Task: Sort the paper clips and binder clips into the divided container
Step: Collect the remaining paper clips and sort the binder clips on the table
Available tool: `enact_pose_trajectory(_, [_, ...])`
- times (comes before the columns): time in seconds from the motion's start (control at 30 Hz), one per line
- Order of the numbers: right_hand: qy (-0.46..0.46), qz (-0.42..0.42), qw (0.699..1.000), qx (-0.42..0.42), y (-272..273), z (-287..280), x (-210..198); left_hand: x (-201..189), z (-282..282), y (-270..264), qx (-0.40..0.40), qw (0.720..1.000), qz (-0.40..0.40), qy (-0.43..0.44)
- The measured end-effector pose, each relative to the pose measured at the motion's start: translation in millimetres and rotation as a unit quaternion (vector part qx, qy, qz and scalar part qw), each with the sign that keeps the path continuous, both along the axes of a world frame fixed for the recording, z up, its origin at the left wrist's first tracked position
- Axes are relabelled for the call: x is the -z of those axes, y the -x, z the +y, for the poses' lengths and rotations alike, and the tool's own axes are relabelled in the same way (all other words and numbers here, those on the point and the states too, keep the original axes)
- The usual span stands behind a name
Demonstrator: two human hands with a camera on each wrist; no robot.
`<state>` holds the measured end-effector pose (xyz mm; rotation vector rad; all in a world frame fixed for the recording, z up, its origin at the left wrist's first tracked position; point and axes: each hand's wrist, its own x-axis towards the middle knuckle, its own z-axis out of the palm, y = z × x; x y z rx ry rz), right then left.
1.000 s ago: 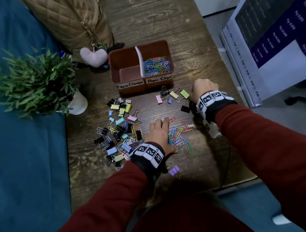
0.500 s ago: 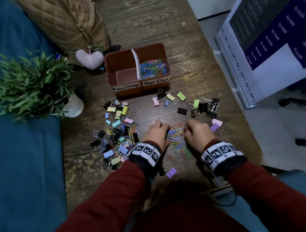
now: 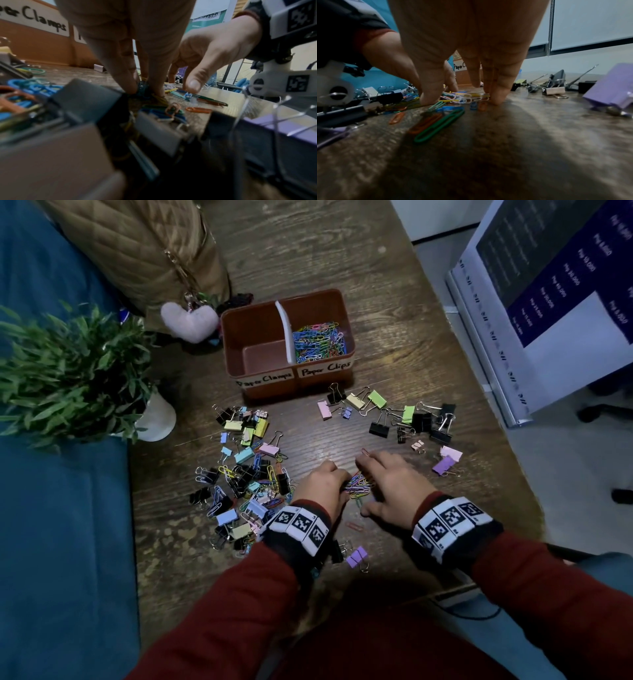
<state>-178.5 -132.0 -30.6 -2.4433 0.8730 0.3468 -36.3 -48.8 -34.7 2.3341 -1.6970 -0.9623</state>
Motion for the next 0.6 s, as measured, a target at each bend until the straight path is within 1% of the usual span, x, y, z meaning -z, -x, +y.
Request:
enact_pose_trajectory(0.1, [-0.003,0.005,1.0,0.012,-1.8,-2.7,-0.5,-4.3,3.8,3.5,-0.033,0.999,0.013,0.009])
enact_pose_trajectory(0.17, [0.0,0.04,0.999,-0.018,-2.8,-4.7,-0.7,-6.7,7.5,8.6,-0.037,0.999,0.018,-0.014])
enact_pose_trajectory(0.27, [0.027,0.101,0.99,-0.09,-4.6,-5.6,-4.8,-7.4,11.9,15.4,0.015,0.997,-0.022,-0.072])
enact_pose_trajectory(0.33, [0.041,0.11,0.987,-0.113,-5.0,-6.2,-8.4,-4.6,10.0,15.0,0.032,0.995,-0.045,-0.08])
enact_pose_trajectory(0.43, [0.03,0.079,0.992,-0.094,-5.1,-4.6,-4.3,0.0,3.8,11.9,-0.006,0.998,-0.022,-0.058])
enact_pose_trajectory(0.6, [-0.01,-0.006,1.0,-0.001,-14.1,-4.7,8.7,4.2,-4.8,10.4,-0.055,0.998,0.019,-0.013])
